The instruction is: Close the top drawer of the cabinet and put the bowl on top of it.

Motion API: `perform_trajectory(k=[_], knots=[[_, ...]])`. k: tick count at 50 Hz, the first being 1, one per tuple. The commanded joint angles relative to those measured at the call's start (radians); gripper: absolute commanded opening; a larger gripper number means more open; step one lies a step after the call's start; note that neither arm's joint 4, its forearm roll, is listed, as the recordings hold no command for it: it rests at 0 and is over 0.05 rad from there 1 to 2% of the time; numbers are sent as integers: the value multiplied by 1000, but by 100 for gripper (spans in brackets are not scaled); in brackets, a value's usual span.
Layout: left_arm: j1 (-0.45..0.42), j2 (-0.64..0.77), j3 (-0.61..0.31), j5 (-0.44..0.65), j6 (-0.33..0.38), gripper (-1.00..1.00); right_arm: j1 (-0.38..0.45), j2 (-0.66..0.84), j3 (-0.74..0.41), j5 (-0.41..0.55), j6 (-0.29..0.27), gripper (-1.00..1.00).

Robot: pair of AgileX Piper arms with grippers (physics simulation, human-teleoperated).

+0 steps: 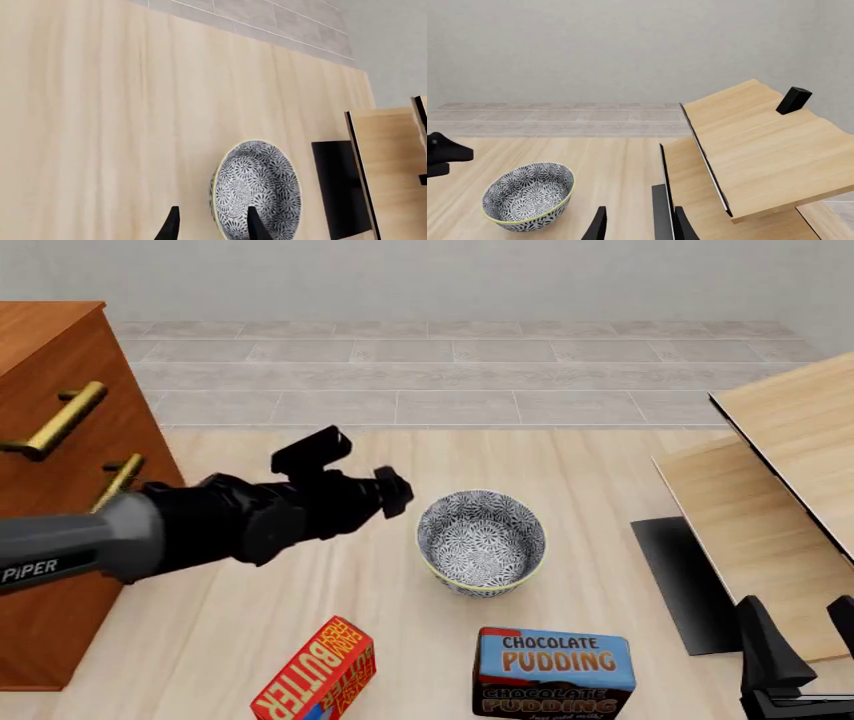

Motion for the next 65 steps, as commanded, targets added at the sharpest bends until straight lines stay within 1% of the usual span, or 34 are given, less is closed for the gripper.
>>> perform_trajectory(k=[1,6,20,53,65], knots=[[-8,36,-2,-20,-19,100,0,-6,-1,6,0,100],[-11,41,2,-27,-19,100,0,-6,-1,6,0,100],[-30,83,13,-72,-55,100,0,-6,-1,6,0,100],[-52,155,1,-107,-58,100,0,-6,-1,7,1,100],[-57,179,-18,-109,-62,100,0,-6,-1,6,0,100]])
